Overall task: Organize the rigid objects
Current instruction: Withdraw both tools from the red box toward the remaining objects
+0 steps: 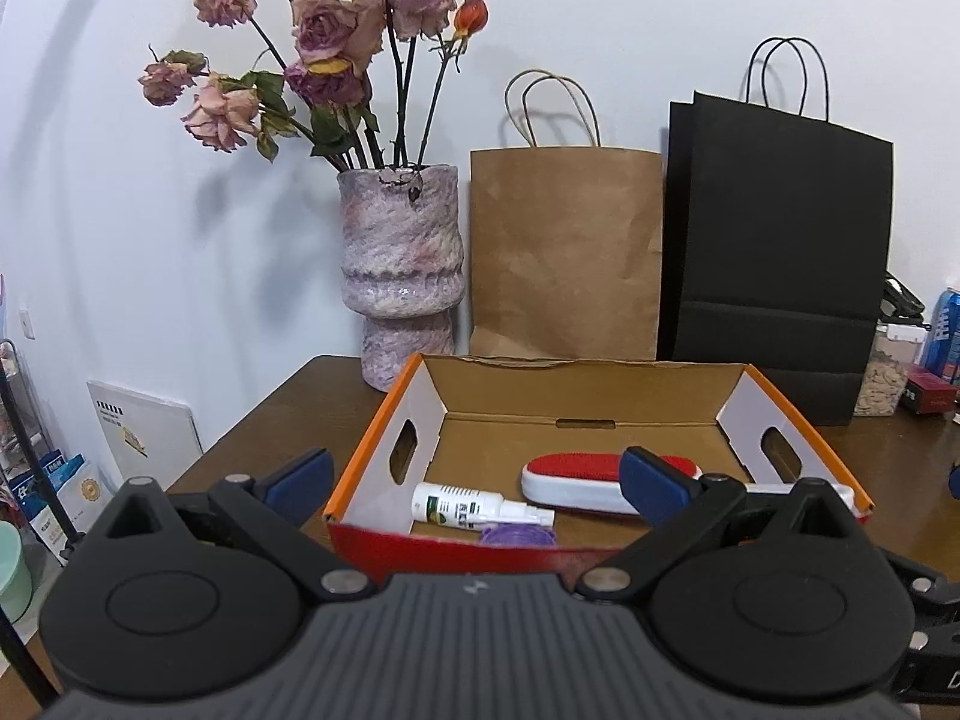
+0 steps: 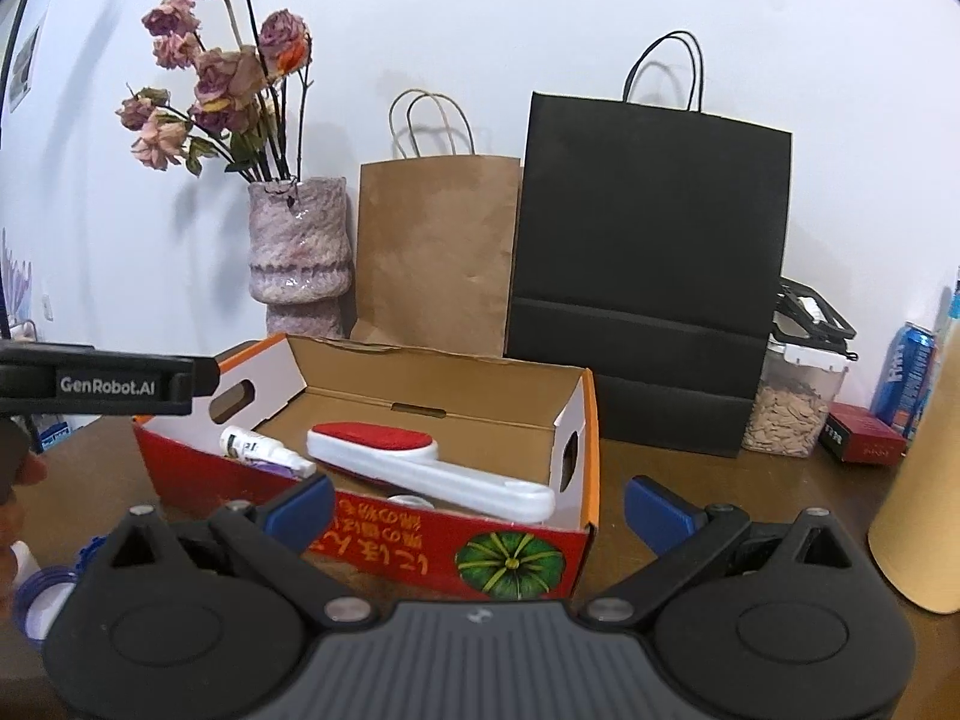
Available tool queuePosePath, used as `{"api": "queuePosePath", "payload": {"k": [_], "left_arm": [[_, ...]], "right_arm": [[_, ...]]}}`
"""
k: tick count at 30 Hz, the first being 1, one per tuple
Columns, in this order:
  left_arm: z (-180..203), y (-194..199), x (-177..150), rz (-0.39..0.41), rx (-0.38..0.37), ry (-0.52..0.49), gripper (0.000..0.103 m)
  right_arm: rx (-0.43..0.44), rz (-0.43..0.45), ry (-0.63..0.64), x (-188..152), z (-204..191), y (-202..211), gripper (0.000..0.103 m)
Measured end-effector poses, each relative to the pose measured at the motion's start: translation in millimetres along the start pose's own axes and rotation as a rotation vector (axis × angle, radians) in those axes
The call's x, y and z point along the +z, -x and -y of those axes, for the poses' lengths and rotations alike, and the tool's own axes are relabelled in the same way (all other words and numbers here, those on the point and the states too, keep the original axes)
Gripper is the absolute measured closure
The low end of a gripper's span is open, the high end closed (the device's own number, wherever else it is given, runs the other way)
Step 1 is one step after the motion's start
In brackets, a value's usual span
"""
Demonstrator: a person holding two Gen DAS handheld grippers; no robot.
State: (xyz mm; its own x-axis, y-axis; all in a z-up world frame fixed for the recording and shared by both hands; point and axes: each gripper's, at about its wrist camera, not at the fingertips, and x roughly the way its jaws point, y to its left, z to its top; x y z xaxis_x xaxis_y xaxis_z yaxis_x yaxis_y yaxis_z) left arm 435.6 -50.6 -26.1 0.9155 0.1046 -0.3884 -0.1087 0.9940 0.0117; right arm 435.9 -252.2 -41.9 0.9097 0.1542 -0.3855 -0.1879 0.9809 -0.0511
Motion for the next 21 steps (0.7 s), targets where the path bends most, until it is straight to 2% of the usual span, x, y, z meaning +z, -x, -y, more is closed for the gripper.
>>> {"api": "queuePosePath", "payload": {"k": [8,21], "left_arm": [[-6,24,-14,-0.005,-0.028,-0.005,0.000],[-25,57,-44,-0.035,-0.076,0.012,0.000]], "right_arm": [[0.002,-0.006,-0.041,-12,-2,26,0.000],[-0.056,0.000,-0.066,-47,-12,71,0.000]]}}
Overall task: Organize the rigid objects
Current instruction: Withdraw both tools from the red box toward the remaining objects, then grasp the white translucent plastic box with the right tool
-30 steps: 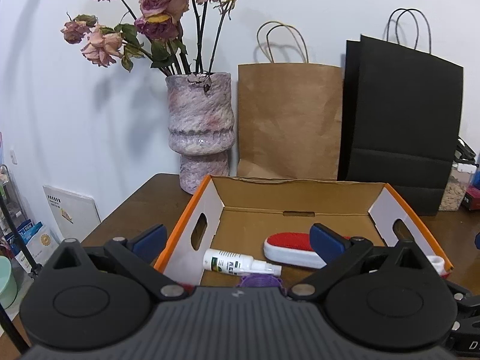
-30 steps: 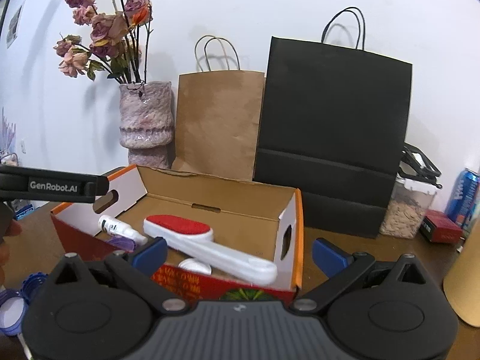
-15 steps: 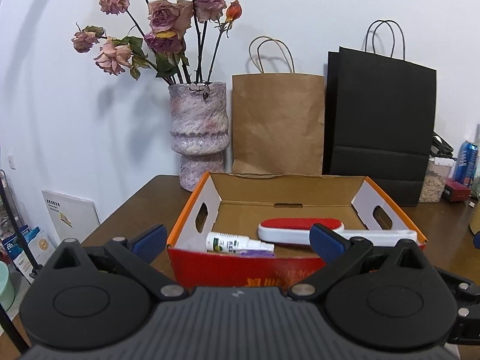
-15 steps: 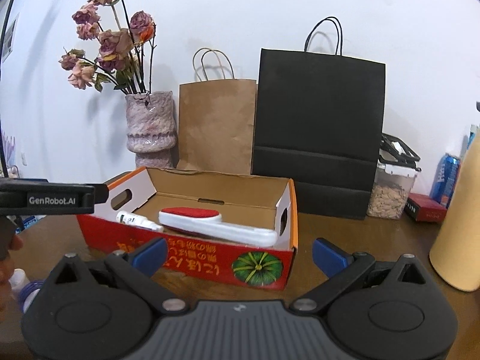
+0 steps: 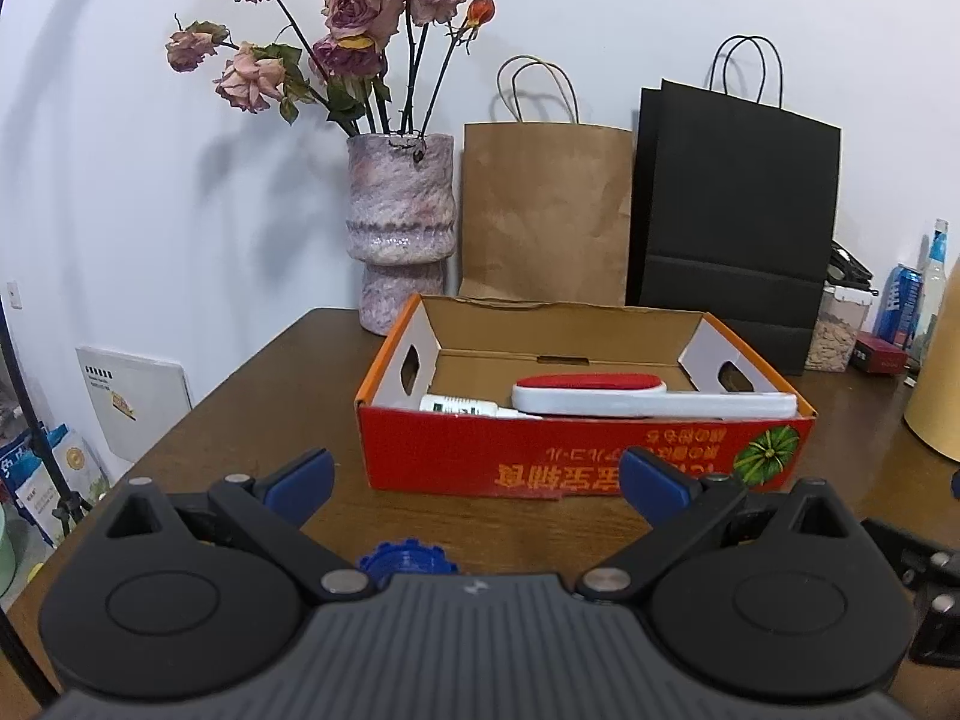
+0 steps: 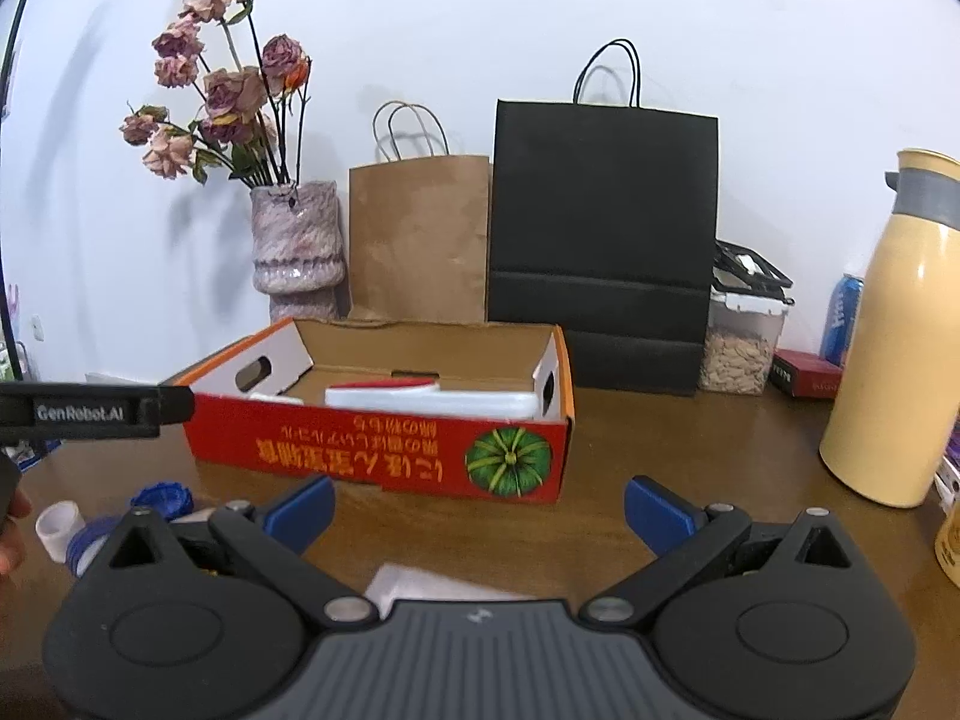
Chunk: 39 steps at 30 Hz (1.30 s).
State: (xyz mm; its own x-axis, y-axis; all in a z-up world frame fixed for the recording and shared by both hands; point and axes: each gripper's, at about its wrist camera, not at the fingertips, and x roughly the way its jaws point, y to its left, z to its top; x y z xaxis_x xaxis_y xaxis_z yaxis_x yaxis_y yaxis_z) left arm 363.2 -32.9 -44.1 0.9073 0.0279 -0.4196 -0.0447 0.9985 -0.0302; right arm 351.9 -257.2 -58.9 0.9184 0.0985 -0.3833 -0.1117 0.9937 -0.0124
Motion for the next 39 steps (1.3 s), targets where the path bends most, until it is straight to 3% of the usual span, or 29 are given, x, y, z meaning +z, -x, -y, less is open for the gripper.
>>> {"api": "queuePosePath", "payload": {"k": [17,32,34,38,39], "left_arm": [[-26,23,-35,-0.037,-0.002,-0.030,0.000],[-26,21,-34,-0.036,0.010,-0.020,0.000],[-27,21,-34,-0.036,0.012,-0.020,0.000],[-26,19,-35,-0.044,0.019,-0.022,0.000],[-26,18,-35,-0.050,0.021,-0.022,0.000]], "right_arm": [[-0.098,-0.085,-0.030,-38,-18,1,0.000],[-0.147,-0.195,-0.083,-43,-22,-50,0.002],[-0.158,-0.206,-0.073,-44,-23,-53,0.004],[-0.132,-0.260,-0.073,-47,-22,-60,0.021],[-0.112,-0.255,-0.095,-47,-19,-59,0.021]]}}
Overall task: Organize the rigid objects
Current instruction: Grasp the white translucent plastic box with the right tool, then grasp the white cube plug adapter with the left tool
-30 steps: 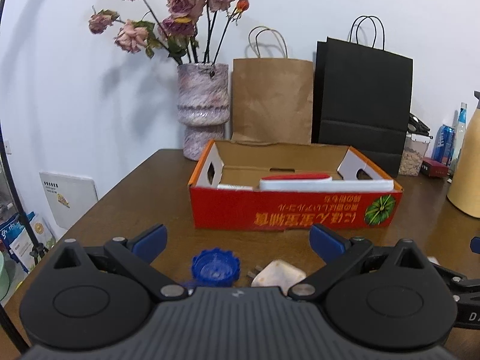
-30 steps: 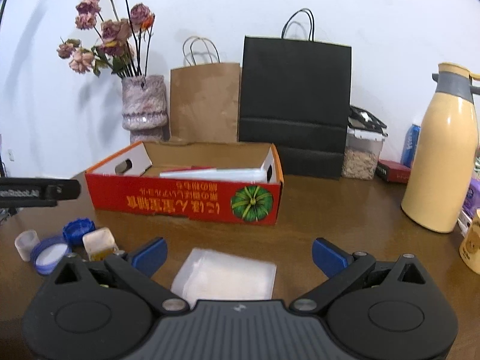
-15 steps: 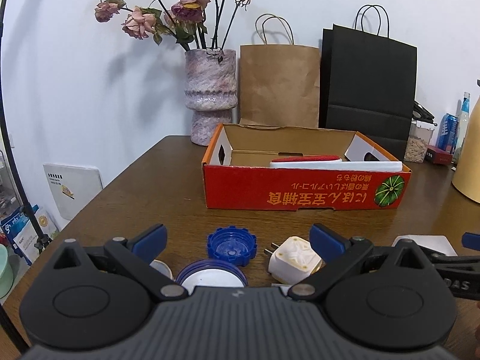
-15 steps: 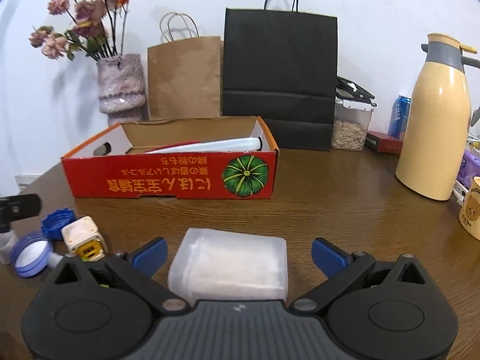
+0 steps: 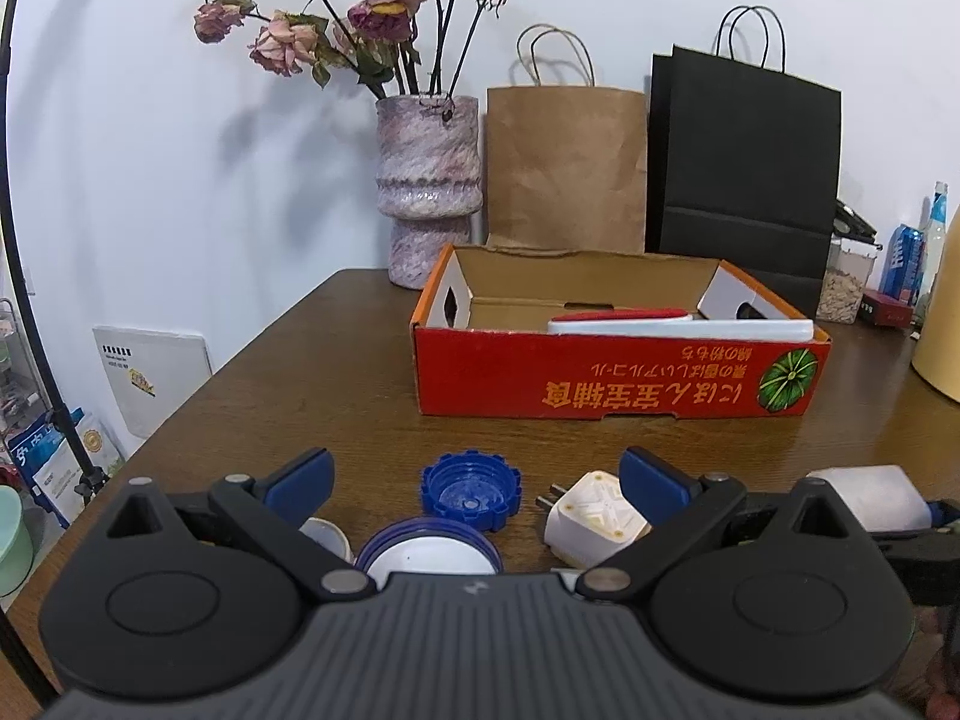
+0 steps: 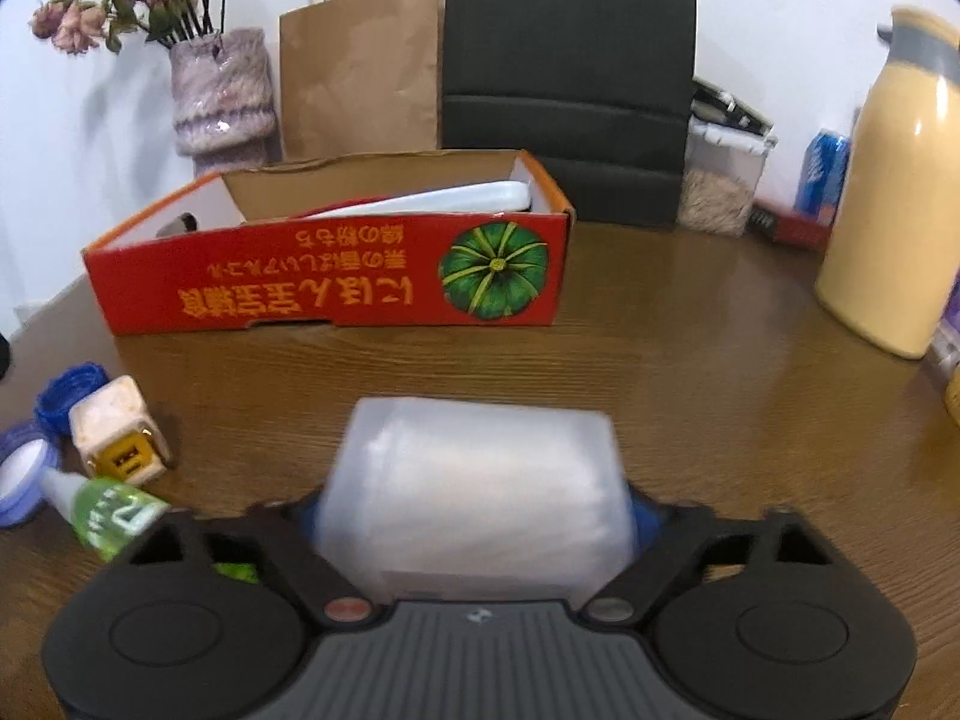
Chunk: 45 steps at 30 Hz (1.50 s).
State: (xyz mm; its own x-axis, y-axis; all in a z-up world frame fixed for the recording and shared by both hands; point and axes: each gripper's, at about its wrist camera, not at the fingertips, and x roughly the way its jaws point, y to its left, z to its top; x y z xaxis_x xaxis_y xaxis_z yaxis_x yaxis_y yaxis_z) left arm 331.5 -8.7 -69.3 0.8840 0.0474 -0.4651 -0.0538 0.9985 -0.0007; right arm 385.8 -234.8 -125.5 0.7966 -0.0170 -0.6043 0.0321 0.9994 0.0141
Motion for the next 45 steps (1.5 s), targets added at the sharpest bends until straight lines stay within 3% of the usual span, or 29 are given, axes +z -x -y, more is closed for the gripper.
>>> {"api": "queuePosePath", "payload": {"k": [16,23,31,37,45], "left_arm": [[17,-1,-11,0.022,-0.030,-0.041,0.000],[38,8,-22,0.027,-0.073,-0.071,0.000],[56,13,-31,0.029,-0.056,-0.111,0.000],[45,2,-27,0.003,-0.026,-0.074,0.000],[48,-22,-18,-0.033,-0.053,-0.082,0.000]], "right_arm": [[0.023,0.175,-0.018,-5,21,37,0.021],[0.032,0.198,-0.023,-10,38,46,0.021],[0.038,0.220,-0.026,-15,53,55,0.021],[0.047,0.226,-0.020,-17,52,56,0.021],[0.044,0.223,-0.006,-18,47,55,0.021]]}}
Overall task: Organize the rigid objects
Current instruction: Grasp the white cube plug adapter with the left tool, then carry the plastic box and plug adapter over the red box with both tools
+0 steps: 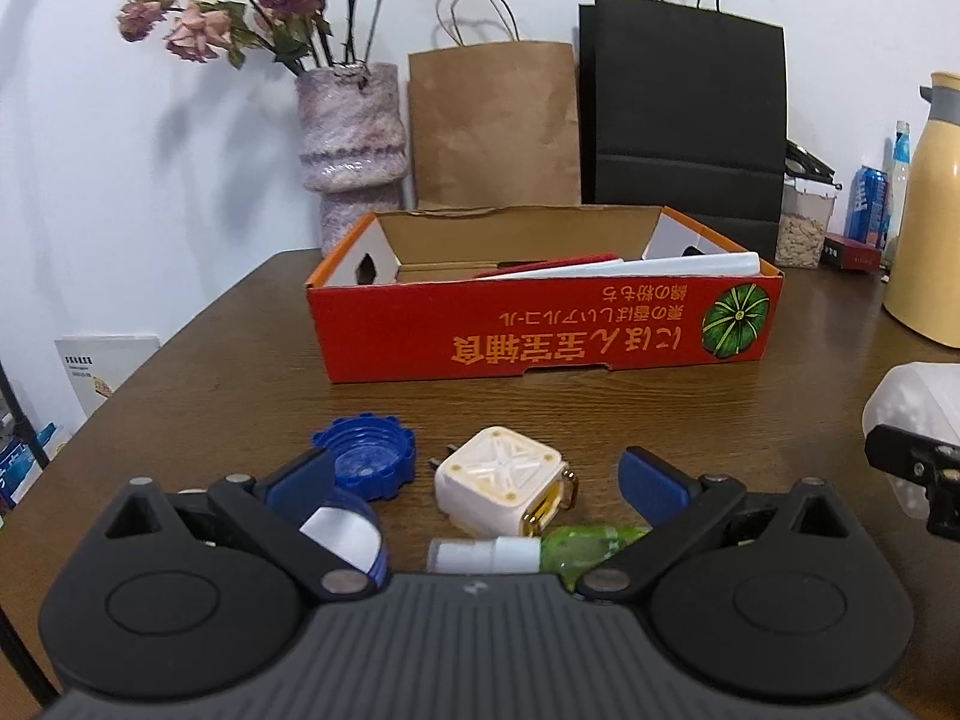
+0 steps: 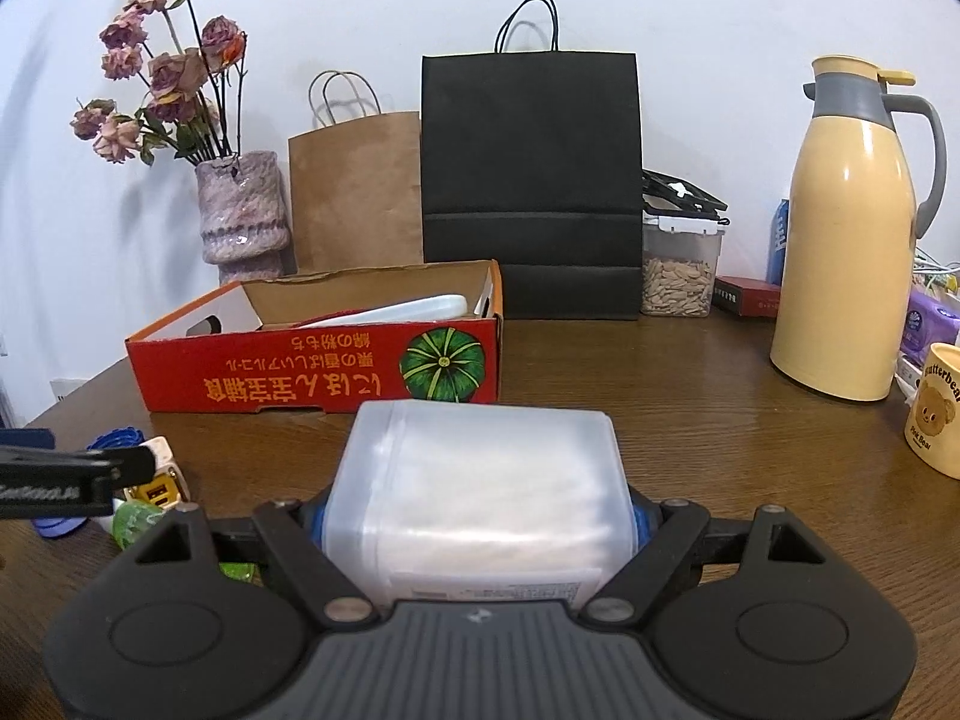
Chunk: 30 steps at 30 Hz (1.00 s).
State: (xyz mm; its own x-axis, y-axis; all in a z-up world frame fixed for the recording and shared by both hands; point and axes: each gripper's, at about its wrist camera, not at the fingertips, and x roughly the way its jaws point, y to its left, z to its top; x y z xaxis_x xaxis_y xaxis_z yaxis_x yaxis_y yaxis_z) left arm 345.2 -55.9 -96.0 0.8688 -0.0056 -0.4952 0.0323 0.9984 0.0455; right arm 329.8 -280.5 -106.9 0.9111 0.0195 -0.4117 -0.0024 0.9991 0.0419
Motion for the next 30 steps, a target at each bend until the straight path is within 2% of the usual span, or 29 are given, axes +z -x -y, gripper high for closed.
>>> {"api": "queuePosePath", "payload": {"k": [3,5,8,18,30], "left_arm": [[8,-9,2,-0.017,0.001,-0.021,0.009],[13,-16,2,-0.041,0.004,-0.037,0.026],[17,-24,0,-0.077,0.004,-0.044,0.041],[15,-20,-3,-0.070,0.011,-0.041,0.042],[11,-7,0,-0.015,0.043,-0.025,0.042]], "right_arm": [[0.001,-0.004,0.006,0,-2,-1,0.021],[0.001,-0.006,0.010,-1,-3,-2,0.021],[0.000,-0.008,0.011,0,-3,-3,0.021],[0.000,-0.002,0.014,-1,-4,-1,0.021],[0.009,0.011,0.017,-1,-3,1,0.021]]}}
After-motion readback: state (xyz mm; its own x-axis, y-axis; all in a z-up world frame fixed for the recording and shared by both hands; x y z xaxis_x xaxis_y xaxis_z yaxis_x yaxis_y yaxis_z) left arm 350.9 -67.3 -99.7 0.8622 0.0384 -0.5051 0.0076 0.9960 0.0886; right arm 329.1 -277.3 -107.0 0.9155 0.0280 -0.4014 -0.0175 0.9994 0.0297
